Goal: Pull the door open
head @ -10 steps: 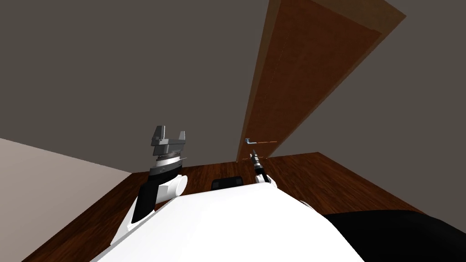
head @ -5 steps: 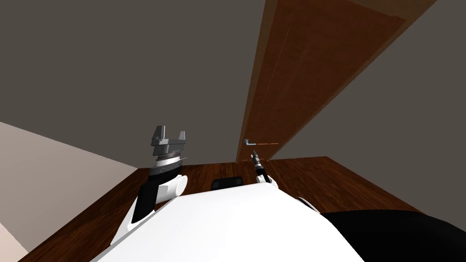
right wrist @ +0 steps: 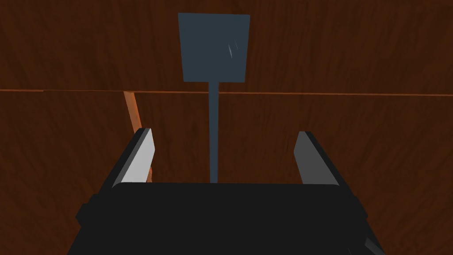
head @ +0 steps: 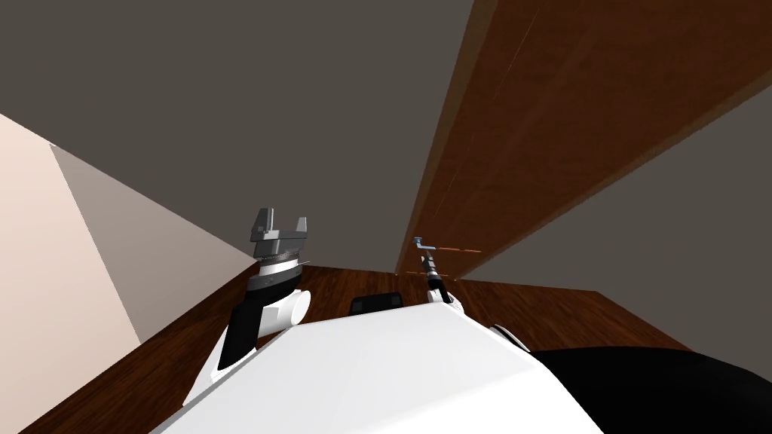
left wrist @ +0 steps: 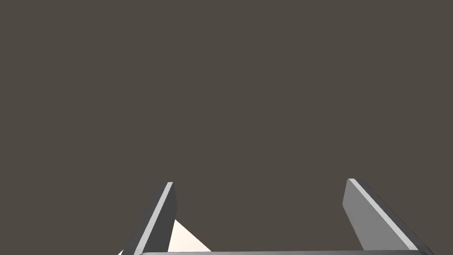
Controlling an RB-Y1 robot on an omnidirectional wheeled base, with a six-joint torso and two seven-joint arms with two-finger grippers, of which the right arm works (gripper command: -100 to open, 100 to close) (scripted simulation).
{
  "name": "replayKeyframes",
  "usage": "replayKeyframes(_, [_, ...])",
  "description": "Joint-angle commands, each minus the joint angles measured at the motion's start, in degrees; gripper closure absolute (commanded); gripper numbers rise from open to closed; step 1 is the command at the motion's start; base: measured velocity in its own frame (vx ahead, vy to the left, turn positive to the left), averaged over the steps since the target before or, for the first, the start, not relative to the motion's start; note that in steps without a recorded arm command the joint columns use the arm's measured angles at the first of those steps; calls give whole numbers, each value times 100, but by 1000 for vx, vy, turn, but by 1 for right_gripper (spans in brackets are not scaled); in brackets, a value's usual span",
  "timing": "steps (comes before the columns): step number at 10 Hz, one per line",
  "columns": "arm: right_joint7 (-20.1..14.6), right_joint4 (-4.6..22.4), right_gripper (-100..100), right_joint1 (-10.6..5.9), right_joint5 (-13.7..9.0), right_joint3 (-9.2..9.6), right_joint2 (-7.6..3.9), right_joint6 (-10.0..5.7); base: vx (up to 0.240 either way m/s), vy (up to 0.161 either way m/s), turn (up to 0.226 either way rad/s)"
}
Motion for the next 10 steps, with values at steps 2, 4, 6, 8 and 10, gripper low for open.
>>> replayKeyframes(2, [65, 273, -100, -88, -155, -301, 47, -43, 91, -63, 336])
replayKeyframes(4, [100, 490, -100, -151, -273, -529, 73, -94, 80, -68, 286])
replayKeyframes(6, [27, 567, 100, -209, -230, -447, 42, -120, 15, -17, 3])
replayKeyframes(8, [27, 567, 100, -209, -230, -447, 42, -120, -12, 13, -10])
replayKeyframes(10, [27, 567, 100, -209, -230, -447, 42, -120, -3, 2, 0])
